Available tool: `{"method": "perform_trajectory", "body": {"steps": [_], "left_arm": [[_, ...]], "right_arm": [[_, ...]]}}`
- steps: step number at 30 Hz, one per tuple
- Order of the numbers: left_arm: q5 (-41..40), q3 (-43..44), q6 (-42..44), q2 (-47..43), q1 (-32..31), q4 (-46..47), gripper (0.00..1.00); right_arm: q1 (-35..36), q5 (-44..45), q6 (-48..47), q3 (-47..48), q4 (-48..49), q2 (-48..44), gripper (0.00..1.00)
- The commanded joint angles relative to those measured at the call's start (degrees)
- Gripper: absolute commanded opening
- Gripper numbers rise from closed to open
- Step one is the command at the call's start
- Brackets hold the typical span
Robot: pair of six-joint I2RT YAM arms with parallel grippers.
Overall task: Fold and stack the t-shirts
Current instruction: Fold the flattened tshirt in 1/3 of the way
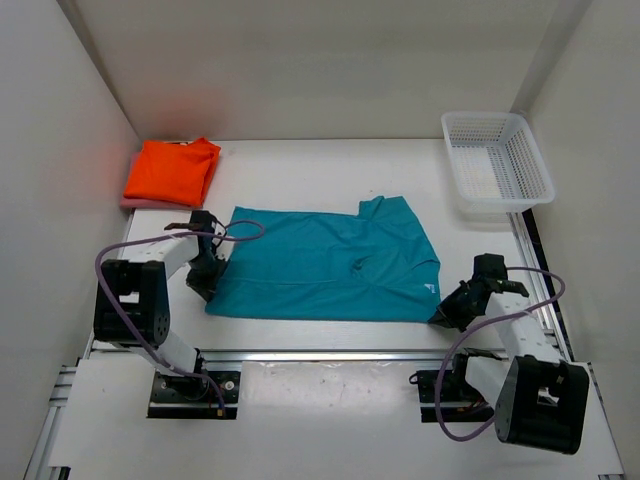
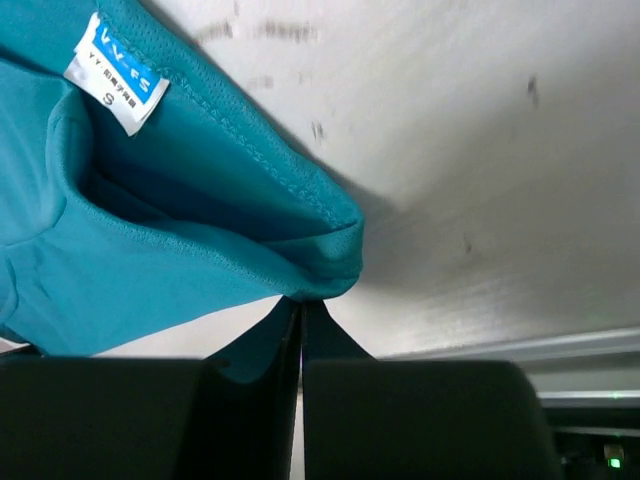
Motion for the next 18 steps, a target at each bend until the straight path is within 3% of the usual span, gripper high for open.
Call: {"method": "perform_trajectory", "body": {"steps": [1, 7, 10, 12, 14, 18], "left_arm": [[-2.9, -3.1, 4.2, -6.7, -0.4, -5.7, 0.0], [-6.9, -2.9, 4.2, -7.8, -1.2, -10.6, 0.0], [-8.5, -4.1, 3.4, -6.6, -1.4, -12.6, 0.02], [-9.3, -4.8, 3.1, -6.9, -1.2, -13.0, 0.17], [-10.3, -4.5, 2.9, -7.5, -1.2, -13.8, 0.43], [-13.9, 1.9, 2.3, -7.6, -0.4, -15.3, 0.48]], "right_arm": [[2.0, 0.6, 0.8, 2.1, -8.1, -3.2, 0.0], [3.5, 2.2, 2.1, 0.9, -14.2, -7.2, 0.01], [4.4, 3.1, 3.0, 1.4, -16.1, -8.9, 0.26], [4.1, 3.6, 3.6, 2.3, -16.8, -9.7, 0.36], [2.0, 3.2, 2.2, 3.8, -16.4, -10.2, 0.37], [2.5, 2.0, -1.1, 13.4, -13.4, -6.3, 0.34]]}}
